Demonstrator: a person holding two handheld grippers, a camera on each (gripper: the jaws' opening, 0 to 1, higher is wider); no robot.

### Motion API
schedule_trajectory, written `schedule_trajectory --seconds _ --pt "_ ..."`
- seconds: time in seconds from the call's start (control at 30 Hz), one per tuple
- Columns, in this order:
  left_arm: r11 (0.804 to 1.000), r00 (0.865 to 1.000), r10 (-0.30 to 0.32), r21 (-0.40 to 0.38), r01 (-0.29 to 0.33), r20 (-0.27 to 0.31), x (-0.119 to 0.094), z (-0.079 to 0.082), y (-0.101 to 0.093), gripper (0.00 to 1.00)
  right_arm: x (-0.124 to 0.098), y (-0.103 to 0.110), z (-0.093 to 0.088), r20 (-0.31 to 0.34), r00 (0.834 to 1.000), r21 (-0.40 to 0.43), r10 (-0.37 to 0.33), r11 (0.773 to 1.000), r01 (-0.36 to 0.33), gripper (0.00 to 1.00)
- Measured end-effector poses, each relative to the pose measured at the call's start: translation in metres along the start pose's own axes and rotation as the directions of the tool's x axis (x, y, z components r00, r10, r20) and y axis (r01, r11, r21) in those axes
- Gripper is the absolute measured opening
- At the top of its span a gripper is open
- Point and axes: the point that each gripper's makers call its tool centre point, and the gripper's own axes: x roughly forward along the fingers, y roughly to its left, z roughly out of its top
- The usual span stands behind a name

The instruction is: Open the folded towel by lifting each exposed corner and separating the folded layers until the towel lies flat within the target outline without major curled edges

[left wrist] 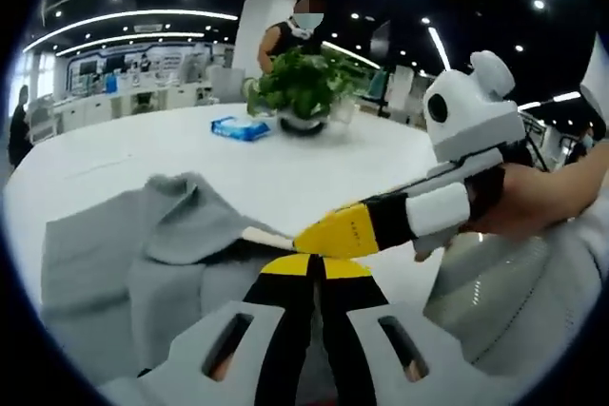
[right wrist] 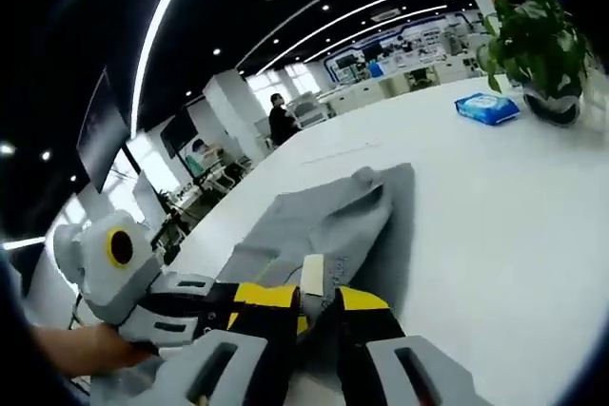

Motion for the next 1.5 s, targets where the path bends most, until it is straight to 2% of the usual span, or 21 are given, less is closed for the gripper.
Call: schedule_trajectory --seconds 0.07,0.13,0.27,0.3,0.33,0.37,0.4,0.47,0.5,0.53,0.6,0.7,0.8,0.93,1.03,1.1,1.17,1.27,1.37,1.5 --pt "0.997 1.0 0.008 0.074 -0.005 -0.028 0.0 -0.002 -0.001 0.01 0.001 -0.001 -0.001 -0.011 1.0 -0.016 -0.009 1.0 0.008 0.12" --pt "0.991 0.999 0.017 0.133 -0.011 -0.042 0.0 -0.003 -0.001 0.01 0.0 -0.003 -0.006 -0.033 0.999 0.021 -0.011 1.0 0.012 0.11" --pt "0.991 0.998 0.016 0.136 -0.008 -0.062 0.001 -0.007 -0.004 0.01 0.0 -0.009 -0.012 -0.069 0.997 0.078 -0.018 0.997 0.023 0.06" --pt "0.988 0.998 0.015 0.152 -0.005 -0.066 0.001 -0.007 -0.005 0.01 -0.001 -0.012 -0.017 -0.096 0.995 0.086 -0.036 0.995 0.044 0.0" --pt "0.979 1.0 -0.002 0.206 0.006 -0.018 0.002 0.002 -0.008 0.0 -0.004 -0.014 -0.025 -0.143 0.989 0.083 -0.049 0.995 0.061 0.0" --pt "0.985 0.999 0.023 0.172 -0.016 -0.038 -0.001 -0.003 -0.004 0.0 -0.002 -0.012 -0.023 -0.134 0.99 0.09 -0.036 0.995 0.048 0.0" --pt "0.989 1.0 -0.002 0.149 -0.002 0.031 -0.001 0.01 -0.006 0.0 -0.002 -0.013 -0.023 -0.132 0.99 0.089 -0.041 0.995 0.053 0.0" --pt "0.999 1.0 -0.009 0.039 0.008 0.026 -0.001 0.007 -0.003 0.0 -0.002 -0.011 -0.022 -0.129 0.991 0.08 -0.035 0.996 0.046 0.0" --pt "1.0 1.0 -0.011 0.015 0.011 0.009 -0.002 0.005 -0.002 0.0 -0.002 -0.011 -0.022 -0.129 0.991 0.075 -0.041 0.996 0.05 0.0" --pt "1.0 1.0 -0.003 0.023 0.003 -0.006 -0.003 0.003 0.001 0.0 -0.002 -0.013 -0.023 -0.131 0.99 0.069 -0.047 0.996 0.057 0.0" --pt "0.999 1.0 0.022 0.038 -0.022 0.006 -0.004 0.005 0.007 0.0 -0.002 -0.015 -0.022 -0.129 0.99 0.061 -0.054 0.996 0.062 0.0" --pt "0.999 0.999 0.032 0.016 -0.032 0.002 -0.005 0.004 0.01 0.0 0.0 -0.016 -0.021 -0.126 0.991 0.068 -0.056 0.996 0.065 0.0" --pt "0.996 0.997 0.071 0.061 -0.068 -0.033 -0.007 -0.003 0.017 0.0 -0.002 -0.02 -0.019 -0.12 0.99 0.063 -0.072 0.995 0.08 0.0" --pt "0.993 0.993 0.108 0.052 -0.105 -0.053 -0.007 -0.007 0.025 0.0 -0.007 -0.032 -0.012 -0.102 0.99 0.068 -0.098 0.992 0.106 0.0" --pt "0.987 0.984 0.163 0.029 -0.161 -0.072 -0.011 -0.012 0.037 0.0 -0.013 -0.049 -0.006 -0.097 0.984 0.05 -0.148 0.987 0.153 0.0" --pt "0.975 0.97 0.22 -0.002 -0.221 -0.099 -0.016 -0.018 0.05 0.0 -0.016 -0.057 -0.002 -0.093 0.983 0.057 -0.158 0.985 0.163 0.0" --pt "0.957 0.95 0.286 -0.022 -0.291 -0.128 -0.022 -0.025 0.065 0.0 -0.018 -0.063 -0.001 -0.093 0.981 0.062 -0.168 0.983 0.174 0.0" --pt "0.941 0.936 0.319 -0.067 -0.331 -0.15 -0.026 -0.032 0.076 0.0 -0.022 -0.071 0.001 -0.093 0.978 0.053 -0.187 0.98 0.193 0.0" --pt "0.934 0.932 0.329 -0.094 -0.345 -0.154 -0.028 -0.035 0.081 0.0 -0.024 -0.08 0.004 -0.097 0.975 0.042 -0.2 0.978 0.205 0.0" --pt "0.915 0.913 0.361 -0.115 -0.386 -0.187 -0.031 -0.044 0.089 0.01 -0.03 -0.098 0.007 -0.112 0.966 -0.007 -0.234 0.972 0.235 0.0"
